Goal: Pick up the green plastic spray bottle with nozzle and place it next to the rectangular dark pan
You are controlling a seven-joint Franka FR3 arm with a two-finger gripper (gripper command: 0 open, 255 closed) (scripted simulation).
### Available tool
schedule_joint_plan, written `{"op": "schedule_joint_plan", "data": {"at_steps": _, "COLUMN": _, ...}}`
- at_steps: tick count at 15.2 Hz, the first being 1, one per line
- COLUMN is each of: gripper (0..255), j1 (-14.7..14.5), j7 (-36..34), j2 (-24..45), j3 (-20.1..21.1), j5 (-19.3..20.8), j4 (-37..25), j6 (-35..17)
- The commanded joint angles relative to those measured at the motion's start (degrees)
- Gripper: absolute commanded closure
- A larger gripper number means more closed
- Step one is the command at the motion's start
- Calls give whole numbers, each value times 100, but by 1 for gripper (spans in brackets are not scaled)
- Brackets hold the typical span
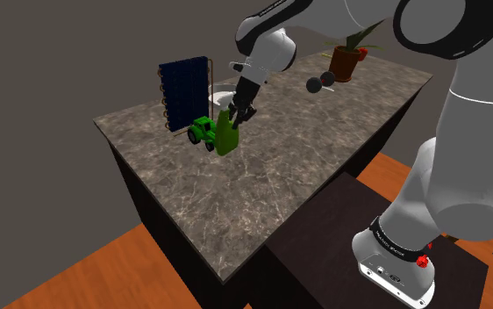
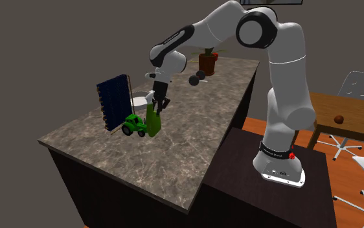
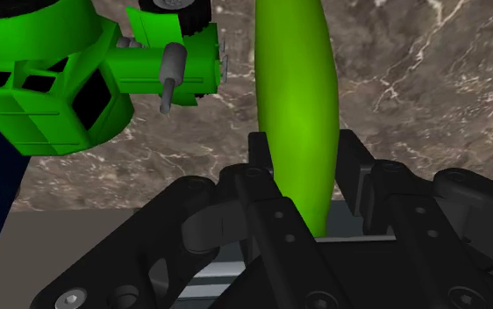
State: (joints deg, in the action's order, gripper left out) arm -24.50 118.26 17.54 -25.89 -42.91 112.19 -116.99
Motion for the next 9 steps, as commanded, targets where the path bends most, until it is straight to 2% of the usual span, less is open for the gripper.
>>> {"op": "schedule_joint_plan", "data": {"at_steps": 1, "gripper": 255, "j1": -18, "j7": -93, "j2": -93, "j3": -22, "j5": 77, "j4": -26, "j6": 77}}
{"op": "schedule_joint_plan", "data": {"at_steps": 9, "gripper": 255, "j1": -60, "j7": -455, "j2": -417, "j3": -99, "j5": 366, "j4": -222, "j6": 440}}
